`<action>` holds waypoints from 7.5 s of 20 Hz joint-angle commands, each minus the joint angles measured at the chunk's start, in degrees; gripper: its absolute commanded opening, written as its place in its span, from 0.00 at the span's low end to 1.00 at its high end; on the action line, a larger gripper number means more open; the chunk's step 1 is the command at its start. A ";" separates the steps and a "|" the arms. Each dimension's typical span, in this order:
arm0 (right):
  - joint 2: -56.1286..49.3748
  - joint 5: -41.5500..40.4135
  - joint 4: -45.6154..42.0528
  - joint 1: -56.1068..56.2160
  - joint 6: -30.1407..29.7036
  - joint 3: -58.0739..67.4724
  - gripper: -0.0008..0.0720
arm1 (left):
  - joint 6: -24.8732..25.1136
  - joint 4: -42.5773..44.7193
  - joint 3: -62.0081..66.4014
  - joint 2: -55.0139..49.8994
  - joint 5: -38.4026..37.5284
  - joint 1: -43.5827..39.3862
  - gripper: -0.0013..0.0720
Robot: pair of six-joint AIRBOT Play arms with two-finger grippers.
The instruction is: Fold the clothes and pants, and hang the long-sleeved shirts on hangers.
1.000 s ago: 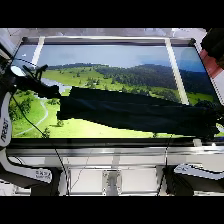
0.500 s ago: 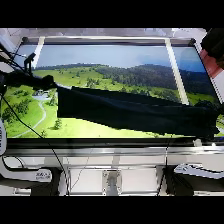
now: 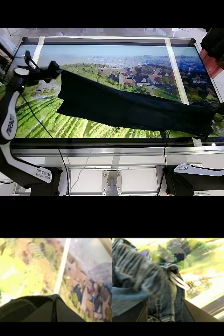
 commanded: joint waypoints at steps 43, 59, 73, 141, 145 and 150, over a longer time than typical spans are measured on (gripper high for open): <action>3.74 13.73 0.20 0.00 -5.27 -6.45 0.62 | 2.05 33.31 0.52 12.46 -40.39 6.05 0.03; 3.74 10.32 -3.45 0.02 -7.30 -5.99 0.84 | 8.04 37.51 -4.35 10.58 -37.35 7.28 0.67; 3.39 3.13 2.25 18.10 -11.41 -1.62 0.75 | 26.08 35.47 -4.42 7.91 -30.49 -14.34 0.47; -7.48 -28.94 6.14 48.19 15.19 -4.48 0.02 | -7.30 58.82 8.74 -9.70 12.79 -28.70 0.03; -7.23 -24.30 5.18 48.37 8.63 -4.50 0.02 | -7.02 61.81 13.16 -9.03 -1.31 -25.70 0.03; -6.67 -18.08 4.00 48.35 3.02 -4.59 0.02 | -6.99 63.08 13.16 -6.38 -20.13 -16.33 0.04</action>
